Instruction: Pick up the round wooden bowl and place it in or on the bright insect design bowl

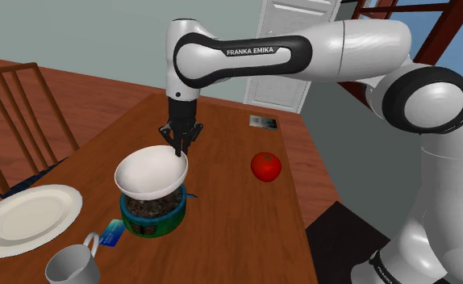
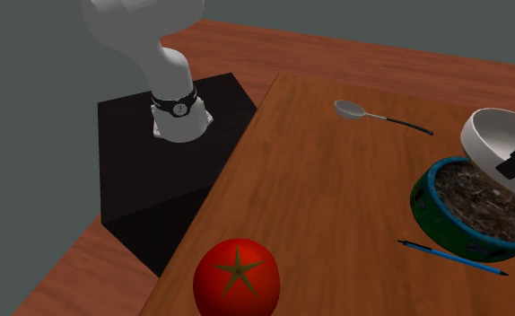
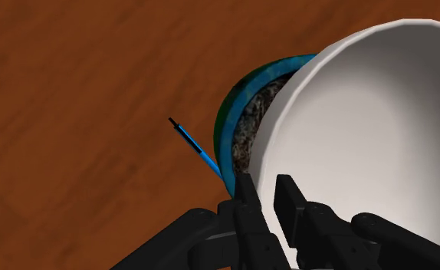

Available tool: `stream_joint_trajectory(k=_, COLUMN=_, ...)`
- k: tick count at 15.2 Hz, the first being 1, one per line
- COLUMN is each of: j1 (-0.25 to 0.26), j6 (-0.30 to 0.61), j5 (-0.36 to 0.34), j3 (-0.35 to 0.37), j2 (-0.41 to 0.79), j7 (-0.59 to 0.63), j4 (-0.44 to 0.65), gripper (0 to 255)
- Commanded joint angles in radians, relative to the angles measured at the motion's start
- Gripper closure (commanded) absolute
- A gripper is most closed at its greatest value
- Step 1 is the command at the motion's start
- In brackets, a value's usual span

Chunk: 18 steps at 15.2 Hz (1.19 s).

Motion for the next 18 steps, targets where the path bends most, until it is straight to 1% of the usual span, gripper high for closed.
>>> stream_joint_trajectory(k=1, j1=-0.001, j6=0.027, j5=0.0, j3=0.0, j2=0.002, j7=-0.002, j4=-0.025, gripper=255)
stream_joint_trajectory(k=11, j1=-0.001, j6=0.145, j5=-0.003, j3=-0.004, j2=0.031, j7=-0.011, j4=-0.114, gripper=255)
stream_joint_trajectory(k=18, j1=-0.001, j6=0.152, j5=-0.003, j3=-0.004, j2=0.033, j7=-0.012, j4=-0.119, gripper=255)
